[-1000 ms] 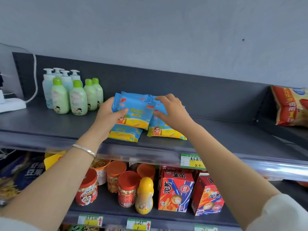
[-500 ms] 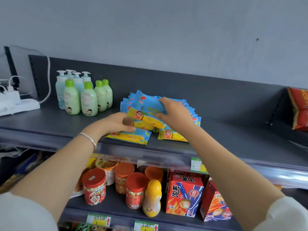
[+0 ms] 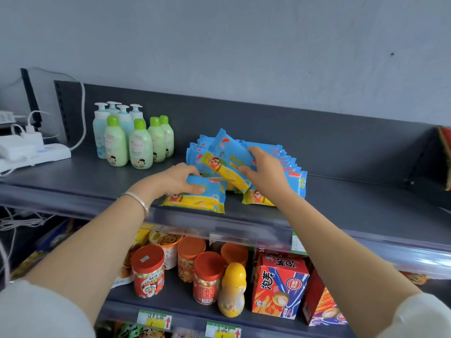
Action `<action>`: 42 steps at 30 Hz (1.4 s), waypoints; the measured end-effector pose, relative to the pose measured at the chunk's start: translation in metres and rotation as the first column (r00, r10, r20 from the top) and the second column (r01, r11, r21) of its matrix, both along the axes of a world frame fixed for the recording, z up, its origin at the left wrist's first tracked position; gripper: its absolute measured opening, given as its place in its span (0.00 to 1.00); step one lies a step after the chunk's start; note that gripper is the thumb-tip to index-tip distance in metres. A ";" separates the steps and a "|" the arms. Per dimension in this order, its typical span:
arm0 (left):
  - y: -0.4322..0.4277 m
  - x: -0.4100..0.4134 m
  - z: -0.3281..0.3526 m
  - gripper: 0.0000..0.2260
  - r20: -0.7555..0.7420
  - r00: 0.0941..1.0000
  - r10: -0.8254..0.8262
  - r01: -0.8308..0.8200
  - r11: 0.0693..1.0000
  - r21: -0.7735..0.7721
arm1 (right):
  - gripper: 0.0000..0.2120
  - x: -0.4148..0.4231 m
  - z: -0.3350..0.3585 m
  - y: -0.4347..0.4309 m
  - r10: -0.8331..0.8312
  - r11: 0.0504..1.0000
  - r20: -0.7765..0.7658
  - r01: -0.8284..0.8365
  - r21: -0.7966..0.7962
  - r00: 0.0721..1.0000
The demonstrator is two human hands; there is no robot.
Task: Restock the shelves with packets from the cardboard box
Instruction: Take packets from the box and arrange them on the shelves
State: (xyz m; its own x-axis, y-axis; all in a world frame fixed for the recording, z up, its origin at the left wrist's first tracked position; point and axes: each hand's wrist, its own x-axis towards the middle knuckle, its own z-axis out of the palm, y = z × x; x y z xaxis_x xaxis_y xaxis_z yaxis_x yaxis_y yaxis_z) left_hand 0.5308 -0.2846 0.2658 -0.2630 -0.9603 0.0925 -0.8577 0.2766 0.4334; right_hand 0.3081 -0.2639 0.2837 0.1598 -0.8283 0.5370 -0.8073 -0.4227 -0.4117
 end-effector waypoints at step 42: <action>0.006 -0.010 -0.017 0.31 -0.078 0.991 0.107 -0.131 0.891 -0.436 | 0.27 0.025 -0.012 0.003 -0.105 0.985 -0.418 0.036 -0.171 0.902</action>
